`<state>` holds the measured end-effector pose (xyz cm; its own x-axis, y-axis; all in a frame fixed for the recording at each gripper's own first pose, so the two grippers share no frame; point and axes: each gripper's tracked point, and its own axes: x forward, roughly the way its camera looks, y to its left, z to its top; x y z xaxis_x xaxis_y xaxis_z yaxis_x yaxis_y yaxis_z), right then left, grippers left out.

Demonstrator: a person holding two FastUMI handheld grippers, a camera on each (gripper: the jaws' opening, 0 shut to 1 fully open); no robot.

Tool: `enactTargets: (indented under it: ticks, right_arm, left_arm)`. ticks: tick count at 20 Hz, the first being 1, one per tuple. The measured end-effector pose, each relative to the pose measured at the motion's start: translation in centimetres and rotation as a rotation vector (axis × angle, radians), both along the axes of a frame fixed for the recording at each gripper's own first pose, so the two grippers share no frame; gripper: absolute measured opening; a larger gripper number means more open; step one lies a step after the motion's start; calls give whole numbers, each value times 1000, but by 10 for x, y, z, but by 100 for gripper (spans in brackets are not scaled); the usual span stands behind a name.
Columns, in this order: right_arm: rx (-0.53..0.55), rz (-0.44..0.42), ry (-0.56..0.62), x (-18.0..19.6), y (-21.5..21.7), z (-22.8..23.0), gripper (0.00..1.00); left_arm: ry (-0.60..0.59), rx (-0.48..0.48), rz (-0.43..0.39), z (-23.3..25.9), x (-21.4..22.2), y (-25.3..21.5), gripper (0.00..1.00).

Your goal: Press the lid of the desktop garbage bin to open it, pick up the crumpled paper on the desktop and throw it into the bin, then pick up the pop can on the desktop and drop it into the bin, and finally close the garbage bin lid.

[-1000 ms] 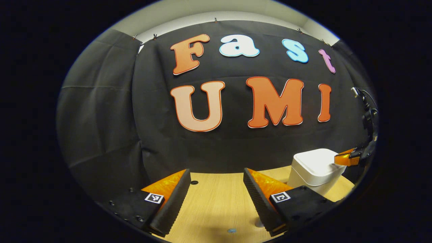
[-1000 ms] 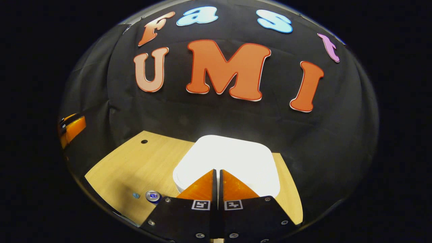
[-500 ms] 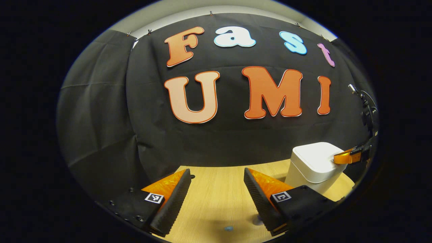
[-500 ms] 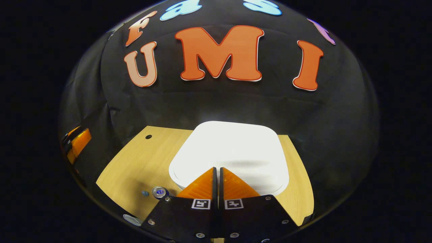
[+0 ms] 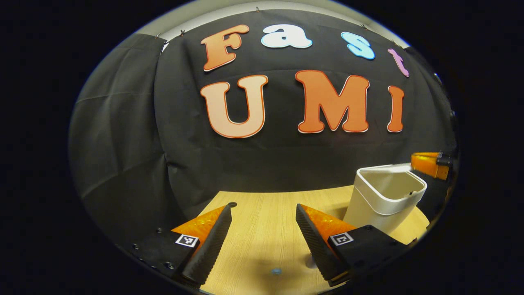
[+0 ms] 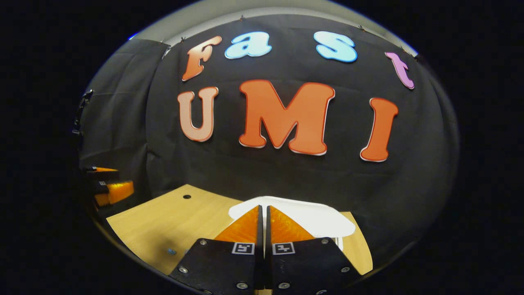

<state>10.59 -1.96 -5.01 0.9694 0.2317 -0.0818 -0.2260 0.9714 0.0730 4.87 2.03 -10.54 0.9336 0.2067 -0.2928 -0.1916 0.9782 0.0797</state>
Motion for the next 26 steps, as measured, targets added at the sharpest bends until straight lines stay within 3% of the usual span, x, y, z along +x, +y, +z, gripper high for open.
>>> enactTargets:
  ticks: [4,8,9,10,11,12,13,14,17,21,26]
  right_arm:
    - [53,86,-42,-14,24,12,1]
    - [33,191,26,-27,55,-19,5]
    - [25,213,48,-30,63,-29,11]
    - [15,225,65,-32,68,-40,17]
    - [9,248,81,-36,72,-48,31]
    - [8,271,94,-41,79,-58,38]
    - [6,300,111,-44,85,-66,57]
    - [-1,325,130,-48,90,-75,60]
    - [-31,378,169,-61,103,-105,83]
    - [-30,398,245,-68,118,-144,96]
    - [-5,342,321,-65,137,-179,98]
  left_arm:
    - [79,-48,26,-24,-8,3,100]
    - [211,-123,41,-60,-20,-3,100]
    - [238,-142,44,-68,-25,-5,96]
    - [267,-155,45,-75,-28,-6,100]
    - [292,-166,46,-85,-30,-8,100]
    - [319,-179,46,-94,-33,-11,97]
    - [349,-197,47,-104,-36,-16,100]
    - [385,-217,50,-114,-39,-20,97]
    - [488,-254,70,-147,-50,-24,99]
    - [596,-217,37,-179,-61,-29,97]
    - [682,-207,-67,-234,-57,-42,99]
